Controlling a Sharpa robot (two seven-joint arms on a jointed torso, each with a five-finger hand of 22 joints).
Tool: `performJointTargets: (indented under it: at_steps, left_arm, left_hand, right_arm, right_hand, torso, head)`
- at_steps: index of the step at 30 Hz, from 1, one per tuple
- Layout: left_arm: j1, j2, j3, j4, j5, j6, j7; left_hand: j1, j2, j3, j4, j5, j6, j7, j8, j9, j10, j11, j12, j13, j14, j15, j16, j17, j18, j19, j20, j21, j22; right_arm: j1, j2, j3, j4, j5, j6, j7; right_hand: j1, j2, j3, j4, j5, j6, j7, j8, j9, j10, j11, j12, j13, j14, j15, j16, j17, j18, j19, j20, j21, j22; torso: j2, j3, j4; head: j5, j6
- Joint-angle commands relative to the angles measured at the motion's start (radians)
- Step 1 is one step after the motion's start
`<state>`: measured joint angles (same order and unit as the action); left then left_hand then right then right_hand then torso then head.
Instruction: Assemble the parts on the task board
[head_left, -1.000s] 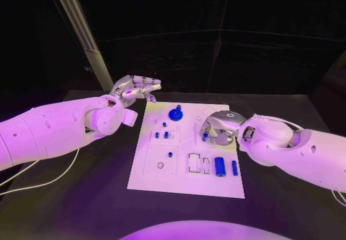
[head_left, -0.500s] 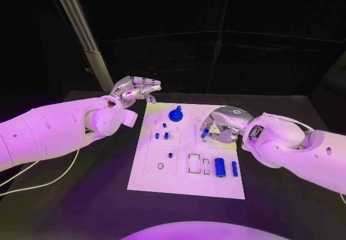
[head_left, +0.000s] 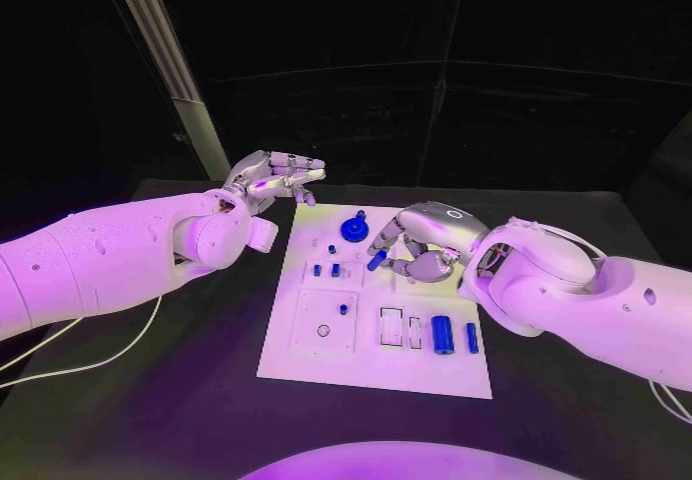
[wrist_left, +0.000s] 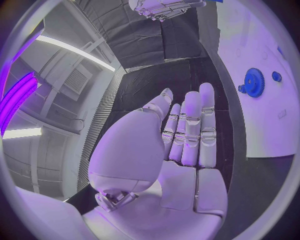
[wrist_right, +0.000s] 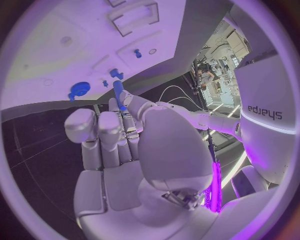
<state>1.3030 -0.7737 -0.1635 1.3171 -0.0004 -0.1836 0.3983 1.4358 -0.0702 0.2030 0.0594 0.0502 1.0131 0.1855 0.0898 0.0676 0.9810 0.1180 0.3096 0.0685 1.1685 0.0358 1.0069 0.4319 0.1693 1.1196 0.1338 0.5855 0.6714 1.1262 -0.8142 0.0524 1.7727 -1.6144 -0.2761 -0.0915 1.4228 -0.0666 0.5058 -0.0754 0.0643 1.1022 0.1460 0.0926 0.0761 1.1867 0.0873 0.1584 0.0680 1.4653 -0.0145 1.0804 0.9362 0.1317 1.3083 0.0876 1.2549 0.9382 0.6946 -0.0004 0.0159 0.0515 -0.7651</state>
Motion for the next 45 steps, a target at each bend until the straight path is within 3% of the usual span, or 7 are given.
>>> performJointTargets:
  at_steps: [1, 7, 11, 18, 24, 31, 45]
  left_arm:
    - [0.002, 0.002, 0.001, 0.000, 0.003, 0.011, 0.005]
    - [0.002, 0.005, 0.001, 0.000, 0.003, 0.010, 0.006]
    - [0.002, 0.008, 0.001, 0.000, 0.003, 0.010, 0.006]
    - [0.002, 0.013, 0.001, 0.000, 0.003, 0.011, 0.007]
    - [0.002, 0.016, 0.001, -0.003, 0.003, 0.011, 0.007]
    - [0.002, 0.018, 0.001, -0.004, 0.003, 0.012, 0.007]
    - [0.002, 0.019, 0.001, -0.005, 0.003, 0.013, 0.007]
  left_hand:
    - [-0.002, 0.006, 0.005, 0.002, 0.004, -0.001, 0.004, 0.001, -0.001, -0.002, 0.005, 0.004, -0.001, -0.002, 0.001, -0.007, -0.001, 0.013, 0.007, 0.002, -0.004, -0.001]
    - [-0.002, 0.006, 0.005, 0.002, 0.004, -0.001, 0.004, 0.001, -0.001, -0.002, 0.005, 0.004, -0.001, -0.002, 0.001, -0.007, -0.001, 0.013, 0.007, 0.002, -0.004, -0.001]
    - [-0.001, 0.006, 0.006, 0.001, 0.004, -0.001, 0.005, 0.002, -0.001, -0.003, 0.005, 0.005, -0.001, -0.002, 0.001, -0.007, -0.001, 0.013, 0.008, 0.002, -0.004, -0.002]
    - [0.001, 0.007, 0.007, 0.000, 0.004, -0.001, 0.005, 0.002, -0.001, -0.003, 0.005, 0.005, -0.001, -0.002, 0.001, -0.007, -0.002, 0.013, 0.008, 0.002, -0.005, -0.002]
    - [0.001, 0.007, 0.007, 0.000, 0.004, -0.001, 0.005, 0.002, -0.001, -0.003, 0.005, 0.005, -0.001, -0.002, 0.001, -0.007, -0.002, 0.013, 0.008, 0.002, -0.005, -0.002]
    - [0.001, 0.007, 0.007, 0.000, 0.004, -0.001, 0.005, 0.002, -0.001, -0.003, 0.005, 0.005, -0.001, -0.002, 0.001, -0.007, -0.002, 0.013, 0.008, 0.002, -0.005, -0.002]
    - [0.001, 0.007, 0.007, 0.000, 0.004, -0.001, 0.005, 0.002, -0.001, -0.003, 0.005, 0.005, -0.001, -0.002, 0.001, -0.007, -0.002, 0.013, 0.008, 0.002, -0.005, -0.002]
  right_arm:
    - [0.002, 0.036, -0.001, -0.010, 0.031, 0.000, 0.032]
    - [-0.005, 0.116, -0.032, -0.027, 0.029, 0.028, 0.051]
    - [-0.017, 0.166, -0.050, -0.042, 0.003, 0.058, 0.056]
    - [-0.028, 0.211, -0.073, -0.075, -0.063, 0.112, 0.037]
    - [-0.040, 0.229, -0.079, -0.093, -0.091, 0.143, 0.030]
    - [-0.048, 0.242, -0.080, -0.109, -0.113, 0.179, 0.022]
    - [-0.055, 0.257, -0.081, -0.128, -0.169, 0.192, 0.005]
  right_hand:
    - [0.004, -0.005, 0.007, 0.002, 0.008, 0.005, 0.002, -0.001, -0.001, 0.018, -0.014, -0.004, 0.001, 0.015, -0.001, 0.006, 0.002, -0.014, 0.008, -0.001, 0.005, 0.001]
    - [0.001, -0.005, 0.011, 0.001, 0.013, 0.002, 0.004, -0.004, -0.002, 0.016, -0.013, -0.009, 0.001, 0.015, 0.000, 0.010, 0.005, -0.014, 0.007, 0.000, 0.007, 0.002]
    - [0.000, -0.006, 0.013, 0.000, 0.015, 0.000, 0.005, -0.006, -0.003, 0.014, -0.012, -0.012, 0.000, 0.015, 0.001, 0.010, 0.004, -0.014, 0.006, 0.000, 0.007, 0.001]
    - [-0.005, -0.008, 0.015, 0.000, 0.014, -0.006, 0.007, -0.010, -0.004, 0.009, -0.009, -0.018, -0.001, 0.013, 0.003, 0.009, 0.002, -0.014, 0.003, 0.002, 0.007, -0.001]
    - [-0.005, -0.008, 0.015, 0.000, 0.014, -0.006, 0.007, -0.010, -0.004, 0.009, -0.009, -0.018, 0.000, 0.013, 0.003, 0.009, 0.002, -0.014, 0.003, 0.002, 0.006, -0.001]
    - [-0.008, -0.009, 0.015, 0.001, 0.013, -0.004, 0.007, -0.009, -0.004, 0.010, -0.009, -0.019, 0.000, 0.013, 0.003, 0.011, 0.003, -0.014, 0.003, 0.002, 0.007, 0.000]
    - [-0.010, -0.008, 0.015, 0.002, 0.013, -0.003, 0.007, -0.009, -0.004, 0.011, -0.009, -0.020, 0.000, 0.013, 0.004, 0.011, 0.003, -0.014, 0.003, 0.003, 0.008, 0.000]
  torso:
    - [0.000, -0.0006, 0.0001]
    - [0.002, -0.0008, 0.0013]
    - [0.000, -0.0006, -0.0016]
    - [0.000, -0.0012, -0.0013]
    - [0.001, 0.0013, -0.0004]
    - [0.001, 0.0015, -0.0009]
    - [0.000, 0.0009, -0.0013]
  head:
    - [0.011, -0.005]
    - [0.019, -0.010]
    - [0.025, -0.013]
    - [0.025, -0.015]
    - [0.028, -0.017]
    - [0.027, -0.020]
    - [0.028, -0.025]
